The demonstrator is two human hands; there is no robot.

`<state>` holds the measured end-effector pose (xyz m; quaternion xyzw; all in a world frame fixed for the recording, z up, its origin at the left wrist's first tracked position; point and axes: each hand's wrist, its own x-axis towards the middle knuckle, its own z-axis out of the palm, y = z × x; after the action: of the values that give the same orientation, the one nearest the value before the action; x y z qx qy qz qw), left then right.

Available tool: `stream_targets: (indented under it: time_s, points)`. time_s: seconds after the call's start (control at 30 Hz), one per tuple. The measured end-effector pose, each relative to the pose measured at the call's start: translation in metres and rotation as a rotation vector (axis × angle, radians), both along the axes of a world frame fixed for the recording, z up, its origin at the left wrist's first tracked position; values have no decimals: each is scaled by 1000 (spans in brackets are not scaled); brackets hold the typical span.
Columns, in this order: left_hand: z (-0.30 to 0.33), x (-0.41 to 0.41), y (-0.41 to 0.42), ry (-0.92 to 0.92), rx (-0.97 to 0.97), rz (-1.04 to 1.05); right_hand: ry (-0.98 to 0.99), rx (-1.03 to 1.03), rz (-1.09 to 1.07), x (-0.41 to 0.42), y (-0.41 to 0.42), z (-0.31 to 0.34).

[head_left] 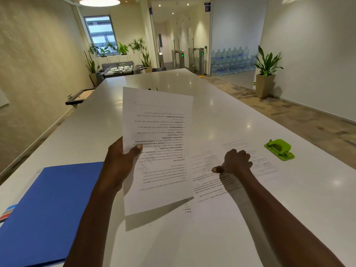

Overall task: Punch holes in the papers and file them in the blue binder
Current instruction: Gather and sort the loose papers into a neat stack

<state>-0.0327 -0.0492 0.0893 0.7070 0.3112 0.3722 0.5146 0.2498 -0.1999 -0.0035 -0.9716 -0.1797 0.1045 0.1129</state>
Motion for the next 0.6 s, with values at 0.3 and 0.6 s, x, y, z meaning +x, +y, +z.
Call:
stream_targets:
  time_s: [0.3, 0.6]
  points:
    - [-1, -6, -7, 9, 22, -2, 87, -28, 70, 8, 11, 6]
    - [3, -12, -11, -1, 22, -4, 9, -2, 22, 9, 5, 3]
